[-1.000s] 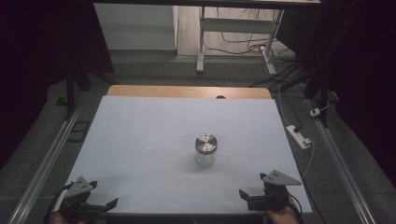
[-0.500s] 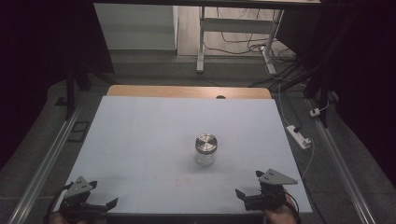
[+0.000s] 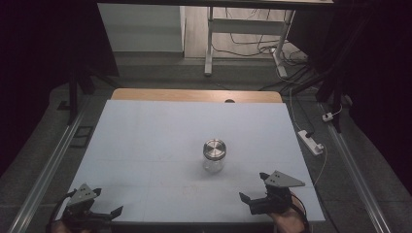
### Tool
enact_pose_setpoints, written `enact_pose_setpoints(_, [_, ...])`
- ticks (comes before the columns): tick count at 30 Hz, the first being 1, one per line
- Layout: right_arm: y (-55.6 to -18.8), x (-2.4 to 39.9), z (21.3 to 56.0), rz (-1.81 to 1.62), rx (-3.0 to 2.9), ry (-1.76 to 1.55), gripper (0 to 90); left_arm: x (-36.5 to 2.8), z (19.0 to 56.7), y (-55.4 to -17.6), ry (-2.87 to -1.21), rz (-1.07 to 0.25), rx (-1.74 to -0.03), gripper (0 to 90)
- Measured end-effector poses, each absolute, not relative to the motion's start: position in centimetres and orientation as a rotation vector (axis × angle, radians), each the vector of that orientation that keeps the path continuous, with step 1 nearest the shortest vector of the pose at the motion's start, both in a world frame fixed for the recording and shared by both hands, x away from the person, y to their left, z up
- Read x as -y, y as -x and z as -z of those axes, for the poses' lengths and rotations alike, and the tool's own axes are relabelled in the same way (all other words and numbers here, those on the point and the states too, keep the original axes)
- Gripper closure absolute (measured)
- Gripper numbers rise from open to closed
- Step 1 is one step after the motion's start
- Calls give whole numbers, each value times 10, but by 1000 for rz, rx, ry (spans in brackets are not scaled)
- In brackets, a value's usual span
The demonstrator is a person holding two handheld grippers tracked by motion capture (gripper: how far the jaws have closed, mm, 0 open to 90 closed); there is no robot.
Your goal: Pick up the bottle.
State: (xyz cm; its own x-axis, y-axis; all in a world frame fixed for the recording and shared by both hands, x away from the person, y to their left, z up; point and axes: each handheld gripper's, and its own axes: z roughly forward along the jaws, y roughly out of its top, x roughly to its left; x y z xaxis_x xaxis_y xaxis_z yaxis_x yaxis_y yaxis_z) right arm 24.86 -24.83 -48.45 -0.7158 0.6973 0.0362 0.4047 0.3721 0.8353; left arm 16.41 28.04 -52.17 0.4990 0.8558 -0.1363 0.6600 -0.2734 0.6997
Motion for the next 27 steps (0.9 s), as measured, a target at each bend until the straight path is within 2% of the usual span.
enact_pose_setpoints(27, [-297,204,486,-1383,-2388,-876,0,-282,521,-164,-2010,-340,-1239,0])
